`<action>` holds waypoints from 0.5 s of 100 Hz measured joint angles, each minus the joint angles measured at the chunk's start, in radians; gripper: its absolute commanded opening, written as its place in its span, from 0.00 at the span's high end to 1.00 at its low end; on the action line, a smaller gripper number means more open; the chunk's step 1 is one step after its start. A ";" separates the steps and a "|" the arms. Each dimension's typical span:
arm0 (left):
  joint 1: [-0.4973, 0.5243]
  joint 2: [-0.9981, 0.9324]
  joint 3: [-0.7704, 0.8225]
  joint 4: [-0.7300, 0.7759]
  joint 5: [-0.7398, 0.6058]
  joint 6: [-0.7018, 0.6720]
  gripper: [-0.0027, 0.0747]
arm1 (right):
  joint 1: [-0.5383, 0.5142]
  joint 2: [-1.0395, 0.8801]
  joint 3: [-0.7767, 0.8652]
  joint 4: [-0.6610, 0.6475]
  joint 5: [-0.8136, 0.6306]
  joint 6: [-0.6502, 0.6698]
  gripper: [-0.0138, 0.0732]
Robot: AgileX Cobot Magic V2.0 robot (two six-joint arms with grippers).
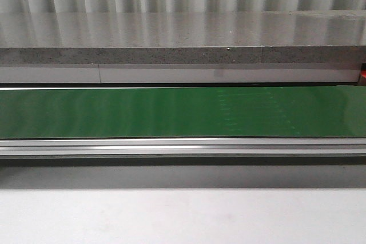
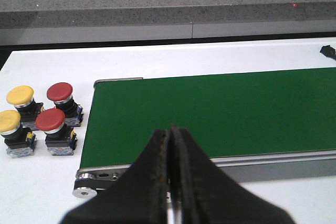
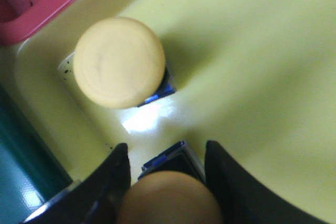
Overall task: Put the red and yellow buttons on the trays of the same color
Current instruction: 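Lower the yellow button into the yellow tray and open the right gripper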
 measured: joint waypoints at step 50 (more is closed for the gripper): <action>0.000 0.000 0.000 0.000 0.000 0.000 0.99 | 0.000 0.044 0.000 0.002 0.004 0.002 0.24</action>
